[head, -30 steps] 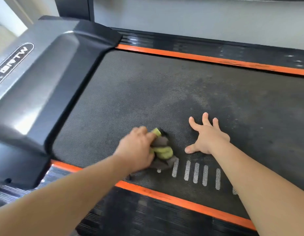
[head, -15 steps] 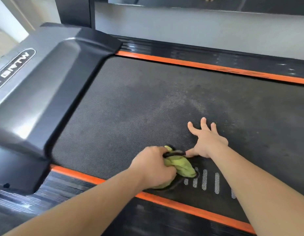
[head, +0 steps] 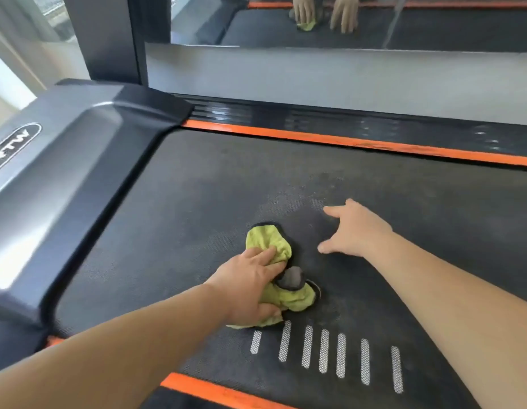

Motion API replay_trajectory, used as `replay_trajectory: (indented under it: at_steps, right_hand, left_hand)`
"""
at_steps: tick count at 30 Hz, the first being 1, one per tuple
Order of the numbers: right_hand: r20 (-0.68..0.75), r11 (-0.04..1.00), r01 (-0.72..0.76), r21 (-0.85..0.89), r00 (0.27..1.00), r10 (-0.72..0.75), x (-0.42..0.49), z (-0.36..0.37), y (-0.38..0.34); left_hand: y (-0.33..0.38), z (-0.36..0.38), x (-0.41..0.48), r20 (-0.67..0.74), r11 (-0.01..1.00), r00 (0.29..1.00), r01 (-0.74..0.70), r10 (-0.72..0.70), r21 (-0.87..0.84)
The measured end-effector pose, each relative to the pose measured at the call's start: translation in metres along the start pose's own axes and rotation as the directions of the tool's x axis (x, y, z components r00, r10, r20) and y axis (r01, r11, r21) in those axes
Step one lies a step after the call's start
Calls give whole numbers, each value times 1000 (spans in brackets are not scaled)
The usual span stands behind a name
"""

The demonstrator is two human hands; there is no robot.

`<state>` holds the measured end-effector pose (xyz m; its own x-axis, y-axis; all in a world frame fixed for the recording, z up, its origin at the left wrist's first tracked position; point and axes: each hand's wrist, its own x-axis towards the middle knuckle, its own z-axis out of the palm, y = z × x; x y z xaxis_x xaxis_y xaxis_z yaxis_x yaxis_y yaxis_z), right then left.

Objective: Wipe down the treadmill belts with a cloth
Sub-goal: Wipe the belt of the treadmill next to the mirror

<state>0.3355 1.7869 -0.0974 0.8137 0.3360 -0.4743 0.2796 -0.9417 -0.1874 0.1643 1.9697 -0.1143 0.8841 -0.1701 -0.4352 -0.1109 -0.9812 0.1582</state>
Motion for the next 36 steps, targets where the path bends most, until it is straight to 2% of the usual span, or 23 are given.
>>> replay_trajectory:
  at_steps: [3,5,7,10,12,13,14,16,18,19,20,21,22,24,25,26,28,30,31,32,34,35,36]
  right_hand:
    - [60,999,13,32,998,-15,30,-4,7]
    - [14,1000,5,29,1000,-5,49,-10,9]
    - [30,998,-5,-66,1000,7,66,-16,6]
    - [78,967,-10,-253,996,31,85,-20,-3]
    - [101,974,14,-225,995,9,98,-19,-6]
    - [115,980,25,-195,993,-2,102,-18,-7]
    - [119,985,27,-173,993,-6,106,-17,-6]
    - [124,988,12,-153,992,7,110,-13,-5]
    - [141,990,10,-139,990,9,111,-10,-4]
    - [148,992,12,-126,989,7,111,-9,-4]
    - [149,993,17,-118,989,0,110,-10,-3]
    - [145,993,27,-119,989,-9,109,-10,-2]
    - [141,992,36,-123,990,-18,109,-10,-1]
    - [135,991,37,-125,991,-20,110,-10,0]
    - [134,992,32,-125,991,-15,111,-10,-1]
    - [136,992,27,-124,991,-10,111,-10,-1]
    - [135,994,12,-109,991,3,111,-10,-3]
    - [139,993,11,-114,990,5,110,-9,-3]
    - [139,993,13,-113,990,3,110,-8,-2]
    - [136,994,12,-105,991,3,109,-8,-1]
    - [146,997,4,-82,989,8,106,-10,-1]
    - [155,997,3,-76,988,9,106,-11,-1]
    - [161,997,3,-73,987,9,107,-10,-1]
  left_hand:
    - [-16,5,18,-134,997,991,-20,10,-77]
    - [-32,-3,35,-223,991,971,57,-83,-120]
    - [-53,-16,62,-286,975,937,159,-199,-156]
    - [-69,-39,106,-310,935,887,290,-342,-203]
    - [-60,-49,128,-284,872,839,377,-464,-311]
    - [-52,-49,135,-281,867,836,379,-471,-325]
    - [-43,-47,139,-293,888,855,335,-427,-315]
    - [-33,-42,139,-286,958,936,132,-205,-254]
    - [-50,-52,140,-167,988,986,-36,10,-152]
    - [-67,-61,147,-124,995,991,-62,52,-74]
    - [-84,-71,157,-122,1000,992,-31,31,3]
    - [-100,-81,167,-147,996,988,65,-55,60]
    - [-113,-90,177,-200,981,964,189,-177,44]
    - [-118,-96,195,-275,913,871,389,-407,-120]
    - [-109,-92,203,-293,900,852,401,-435,-172]
    - [-99,-87,209,-303,912,862,371,-408,-173]
    - [-77,-78,204,-297,979,933,182,-202,-96]
    - [-81,-84,193,-145,999,988,-47,45,-11]
    - [-93,-93,195,-60,993,991,-118,119,22]
    - [-106,-101,201,-32,988,989,-140,142,63]
    - [-126,-112,220,-118,992,993,9,7,129]
    - [-128,-113,230,-212,984,969,152,-131,89]
    - [-121,-114,238,-291,956,914,292,-283,-13]
